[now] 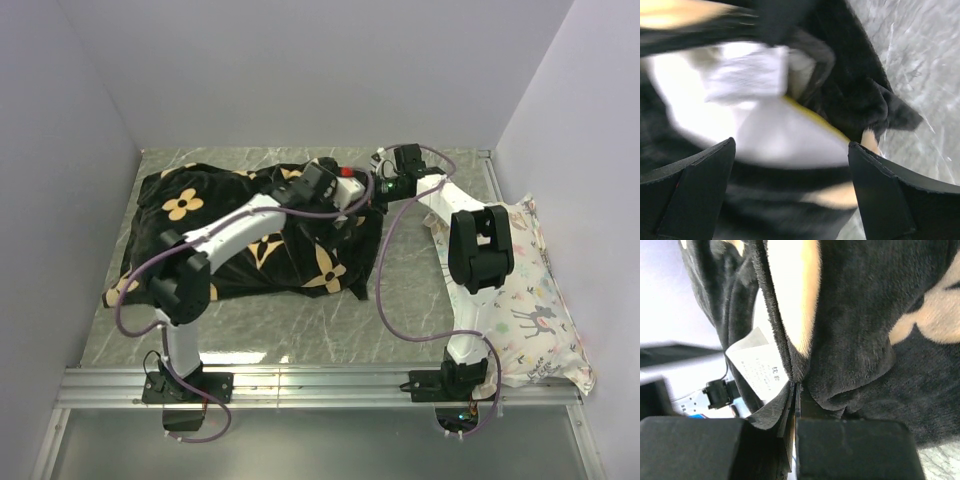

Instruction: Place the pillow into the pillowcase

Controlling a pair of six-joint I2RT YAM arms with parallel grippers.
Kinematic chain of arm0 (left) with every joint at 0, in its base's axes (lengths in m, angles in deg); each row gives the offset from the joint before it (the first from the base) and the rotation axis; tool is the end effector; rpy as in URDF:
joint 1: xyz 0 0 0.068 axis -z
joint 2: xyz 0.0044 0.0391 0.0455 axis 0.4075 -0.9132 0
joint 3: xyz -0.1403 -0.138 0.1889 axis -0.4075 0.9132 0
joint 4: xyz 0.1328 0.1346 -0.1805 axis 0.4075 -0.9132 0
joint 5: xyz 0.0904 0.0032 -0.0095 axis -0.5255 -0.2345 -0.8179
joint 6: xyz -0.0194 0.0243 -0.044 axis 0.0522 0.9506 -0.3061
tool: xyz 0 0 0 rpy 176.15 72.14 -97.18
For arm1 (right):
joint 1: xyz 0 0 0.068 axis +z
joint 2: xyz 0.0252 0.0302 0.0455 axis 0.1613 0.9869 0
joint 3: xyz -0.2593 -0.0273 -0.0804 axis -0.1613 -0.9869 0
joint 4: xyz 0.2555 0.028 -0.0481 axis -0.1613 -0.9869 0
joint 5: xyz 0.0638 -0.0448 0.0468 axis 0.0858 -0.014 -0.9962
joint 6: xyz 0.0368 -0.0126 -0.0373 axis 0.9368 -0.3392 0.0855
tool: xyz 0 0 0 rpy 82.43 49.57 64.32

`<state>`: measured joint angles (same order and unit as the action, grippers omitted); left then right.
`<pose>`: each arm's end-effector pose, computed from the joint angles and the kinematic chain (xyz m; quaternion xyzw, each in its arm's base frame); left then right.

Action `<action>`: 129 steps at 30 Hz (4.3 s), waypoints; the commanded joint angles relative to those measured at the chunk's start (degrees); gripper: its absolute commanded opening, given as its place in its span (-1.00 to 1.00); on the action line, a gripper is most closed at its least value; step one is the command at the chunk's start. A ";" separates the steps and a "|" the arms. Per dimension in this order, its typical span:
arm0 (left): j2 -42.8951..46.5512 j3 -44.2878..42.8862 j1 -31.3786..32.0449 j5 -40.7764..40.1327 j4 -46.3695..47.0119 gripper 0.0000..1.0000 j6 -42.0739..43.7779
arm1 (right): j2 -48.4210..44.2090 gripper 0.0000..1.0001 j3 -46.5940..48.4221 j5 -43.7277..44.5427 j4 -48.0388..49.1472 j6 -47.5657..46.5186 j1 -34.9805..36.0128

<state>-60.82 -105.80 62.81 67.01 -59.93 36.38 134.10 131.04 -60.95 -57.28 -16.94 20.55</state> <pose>0.3217 -0.2657 0.2797 0.3881 0.8532 -0.1656 0.3066 0.4232 0.1123 0.2093 -0.0429 0.8721 0.4668 0.1406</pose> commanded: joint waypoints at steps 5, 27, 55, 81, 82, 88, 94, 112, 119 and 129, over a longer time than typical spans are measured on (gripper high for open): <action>-7.82 0.71 3.25 -21.51 -4.83 0.99 -6.39 | -0.71 -1.00 4.15 0.53 0.48 -0.44 -0.46; -8.27 -1.84 -7.30 18.45 -1.67 -0.99 -10.69 | -1.25 0.34 -2.00 11.79 -9.46 -0.71 5.95; -9.31 1.59 -10.74 7.58 26.28 -0.99 -34.35 | -18.80 -1.00 -9.12 -12.90 -7.44 -16.98 9.56; 15.99 8.61 -12.57 29.08 -6.95 0.99 13.28 | -12.41 -1.00 -7.10 -14.14 -15.42 -21.80 2.88; 15.91 9.32 -12.22 29.17 -5.81 0.99 14.86 | -11.88 -1.00 -7.19 -14.40 -15.95 -23.28 2.97; 12.13 10.74 -8.63 24.43 4.91 0.99 27.09 | -10.82 -1.00 -6.14 -15.02 -20.43 -26.98 3.50; 3.87 8.09 -4.76 22.76 4.58 0.70 34.20 | -10.38 -1.00 -3.51 -15.81 -26.41 -31.29 4.11; 25.22 24.62 -10.11 23.99 -3.43 -0.32 23.77 | 3.77 -0.26 5.72 -6.15 -19.80 -26.44 16.25; 27.94 20.49 -15.29 22.85 -0.54 0.04 8.48 | -5.80 0.18 10.29 -14.84 -31.40 -31.64 9.30; 13.72 12.33 -15.03 12.39 0.10 0.33 -1.64 | -5.03 -0.41 1.60 -8.43 -13.33 -15.39 7.54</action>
<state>-41.52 -89.43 47.64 83.19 -58.53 39.33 125.53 134.29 -70.85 -75.20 -36.96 26.78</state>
